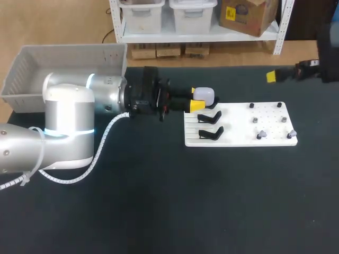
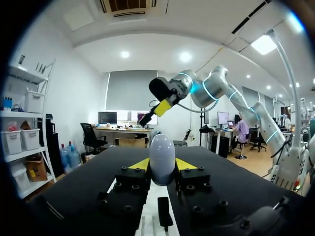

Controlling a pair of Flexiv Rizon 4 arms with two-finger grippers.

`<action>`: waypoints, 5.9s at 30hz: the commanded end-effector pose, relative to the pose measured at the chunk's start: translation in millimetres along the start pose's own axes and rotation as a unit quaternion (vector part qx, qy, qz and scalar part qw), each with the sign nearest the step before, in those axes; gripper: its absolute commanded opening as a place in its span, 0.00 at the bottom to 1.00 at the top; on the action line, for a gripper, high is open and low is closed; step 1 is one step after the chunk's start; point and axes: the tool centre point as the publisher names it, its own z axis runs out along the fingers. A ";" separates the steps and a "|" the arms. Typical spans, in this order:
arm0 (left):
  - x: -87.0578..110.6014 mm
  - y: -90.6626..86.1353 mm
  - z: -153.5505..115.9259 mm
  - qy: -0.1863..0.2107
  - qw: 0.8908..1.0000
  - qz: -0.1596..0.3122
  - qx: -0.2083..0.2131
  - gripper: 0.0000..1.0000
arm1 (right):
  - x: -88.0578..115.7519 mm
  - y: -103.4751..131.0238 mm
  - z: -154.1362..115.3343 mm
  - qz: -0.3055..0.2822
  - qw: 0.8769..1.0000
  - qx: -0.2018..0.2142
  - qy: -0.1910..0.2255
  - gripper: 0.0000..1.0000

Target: Pick up each earbud case from the left stands, insert the matching earbuds, close the lid, and place the case in the box.

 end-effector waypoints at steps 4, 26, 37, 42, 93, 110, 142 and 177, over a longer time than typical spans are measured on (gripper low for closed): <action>0.5 -0.4 -0.3 -0.001 1.000 0.001 -0.001 0.00 | 16.0 62.4 -11.3 -0.002 1.000 0.007 -0.010 1.00; 0.5 -0.4 -0.3 -0.001 1.000 0.001 -0.001 0.00 | 36.7 120.0 55.3 0.004 0.996 -0.044 0.072 1.00; 0.5 -0.4 -0.3 -0.001 1.000 0.001 -0.001 0.00 | 29.0 115.4 80.9 0.007 0.995 -0.056 0.081 1.00; 0.5 -0.4 -0.3 -0.001 1.000 0.001 -0.001 0.00 | 26.1 109.6 86.5 0.012 0.995 -0.058 0.081 1.00; 2.9 -2.1 3.0 0.007 1.000 0.018 0.003 0.00 | 7.7 75.6 60.0 -0.028 0.987 0.096 0.123 1.00; 2.6 -4.9 7.3 -0.003 0.999 0.042 -0.006 0.00 | 62.4 39.7 14.2 0.030 0.972 0.157 0.171 1.00; 2.6 -5.1 7.5 -0.004 0.999 0.040 -0.007 0.00 | 118.2 -12.8 -0.9 0.044 0.932 0.233 0.273 1.00; 2.6 -5.1 7.5 -0.004 0.999 0.040 -0.007 0.00 | 142.4 -54.1 21.2 0.054 0.915 0.263 0.301 0.85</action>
